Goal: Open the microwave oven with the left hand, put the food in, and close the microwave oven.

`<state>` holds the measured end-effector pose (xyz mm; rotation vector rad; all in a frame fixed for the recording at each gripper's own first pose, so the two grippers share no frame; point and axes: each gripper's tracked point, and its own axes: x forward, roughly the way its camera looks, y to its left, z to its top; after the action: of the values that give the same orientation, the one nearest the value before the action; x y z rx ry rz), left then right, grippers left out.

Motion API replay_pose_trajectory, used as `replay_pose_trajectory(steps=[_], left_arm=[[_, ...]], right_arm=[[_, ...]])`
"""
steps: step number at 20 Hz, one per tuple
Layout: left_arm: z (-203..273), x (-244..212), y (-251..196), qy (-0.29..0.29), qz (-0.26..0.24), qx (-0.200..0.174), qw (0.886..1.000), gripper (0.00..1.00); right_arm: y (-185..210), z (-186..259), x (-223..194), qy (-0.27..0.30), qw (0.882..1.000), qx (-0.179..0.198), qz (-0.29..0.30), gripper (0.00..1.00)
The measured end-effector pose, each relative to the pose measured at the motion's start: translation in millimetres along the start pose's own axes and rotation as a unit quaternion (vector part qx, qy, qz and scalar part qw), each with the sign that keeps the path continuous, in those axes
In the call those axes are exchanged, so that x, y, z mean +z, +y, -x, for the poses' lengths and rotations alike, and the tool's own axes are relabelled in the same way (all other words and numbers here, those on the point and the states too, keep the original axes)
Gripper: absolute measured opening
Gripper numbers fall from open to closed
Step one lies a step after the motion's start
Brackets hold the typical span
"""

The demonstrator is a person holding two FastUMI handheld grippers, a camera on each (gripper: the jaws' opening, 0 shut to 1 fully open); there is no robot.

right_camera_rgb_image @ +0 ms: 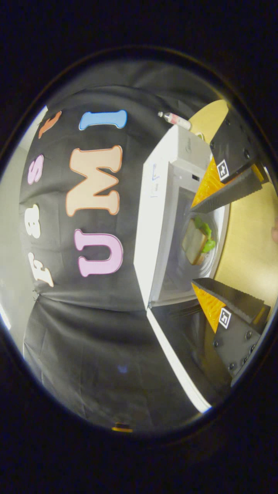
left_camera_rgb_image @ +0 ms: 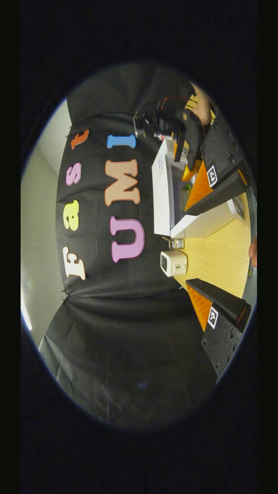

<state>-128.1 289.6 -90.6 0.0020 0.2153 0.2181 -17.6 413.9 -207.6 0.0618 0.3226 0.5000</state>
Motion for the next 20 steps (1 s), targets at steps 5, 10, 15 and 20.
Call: replay_pose_trajectory(steps=[5,10,15,20], left_arm=[[-3,-34,9,0.027,0.001,0.020,0.999,0.96],[-8,-78,-11,0.064,-0.014,-0.007,0.998,0.80],[-6,-109,-32,0.091,-0.023,-0.031,0.995,0.57],[-7,-132,-51,0.109,-0.012,-0.060,0.992,0.19]], right_arm=[[-43,20,49,-0.037,0.999,-0.020,0.027,0.97],[-80,33,99,-0.085,0.995,-0.051,0.016,0.96],[-99,43,125,-0.108,0.992,-0.065,0.026,0.96],[-111,52,137,-0.120,0.990,-0.069,0.035,0.96]])
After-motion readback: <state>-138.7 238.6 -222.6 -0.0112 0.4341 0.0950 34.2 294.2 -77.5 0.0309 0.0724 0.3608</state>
